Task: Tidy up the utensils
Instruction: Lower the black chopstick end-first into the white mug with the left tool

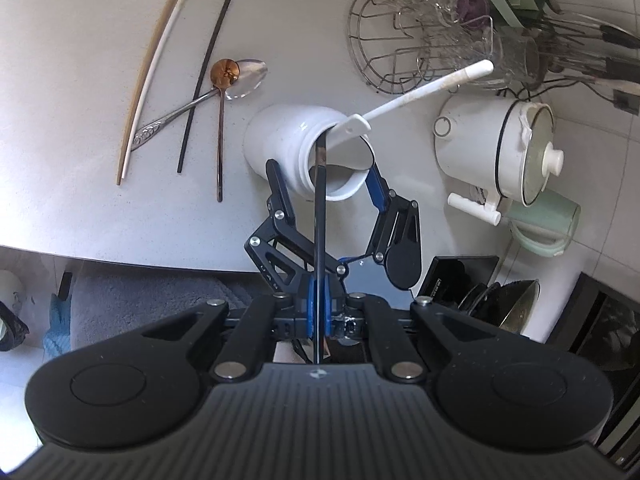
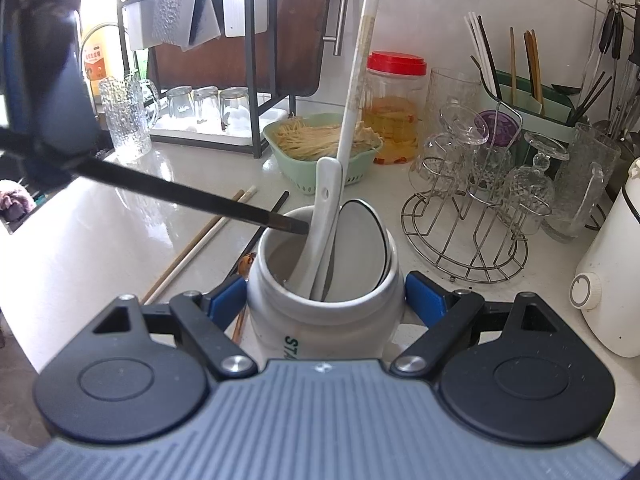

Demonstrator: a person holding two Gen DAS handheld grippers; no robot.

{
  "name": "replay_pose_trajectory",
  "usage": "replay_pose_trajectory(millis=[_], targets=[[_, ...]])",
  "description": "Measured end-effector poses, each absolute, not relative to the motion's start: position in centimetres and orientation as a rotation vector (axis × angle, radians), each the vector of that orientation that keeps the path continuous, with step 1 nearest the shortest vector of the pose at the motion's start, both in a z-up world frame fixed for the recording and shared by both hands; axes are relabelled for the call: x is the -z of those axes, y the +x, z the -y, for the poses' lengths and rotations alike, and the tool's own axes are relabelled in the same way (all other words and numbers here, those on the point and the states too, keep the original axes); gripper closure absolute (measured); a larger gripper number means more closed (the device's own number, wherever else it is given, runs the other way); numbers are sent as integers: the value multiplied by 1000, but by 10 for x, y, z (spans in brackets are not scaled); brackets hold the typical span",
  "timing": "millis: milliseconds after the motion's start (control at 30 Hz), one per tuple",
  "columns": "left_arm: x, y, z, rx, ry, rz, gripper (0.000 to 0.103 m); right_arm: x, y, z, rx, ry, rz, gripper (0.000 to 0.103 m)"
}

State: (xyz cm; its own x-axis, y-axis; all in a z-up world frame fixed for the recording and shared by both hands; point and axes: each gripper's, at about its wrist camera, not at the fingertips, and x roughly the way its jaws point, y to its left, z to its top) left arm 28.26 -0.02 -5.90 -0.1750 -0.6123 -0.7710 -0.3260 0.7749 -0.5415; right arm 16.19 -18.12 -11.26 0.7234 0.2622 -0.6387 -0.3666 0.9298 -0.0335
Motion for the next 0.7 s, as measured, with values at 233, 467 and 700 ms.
replay_pose_trajectory(millis=[233,467,700], targets=[[54,297,5,268,-706,-1757,97,113,161,182,-352,-160,-675,14],[48,317,8,242,-688,-1713,96,113,161,182,-354,-161,-673,14],[53,335,16,230,-650,-1703,96,113,161,182,-353,-160,-672,14]])
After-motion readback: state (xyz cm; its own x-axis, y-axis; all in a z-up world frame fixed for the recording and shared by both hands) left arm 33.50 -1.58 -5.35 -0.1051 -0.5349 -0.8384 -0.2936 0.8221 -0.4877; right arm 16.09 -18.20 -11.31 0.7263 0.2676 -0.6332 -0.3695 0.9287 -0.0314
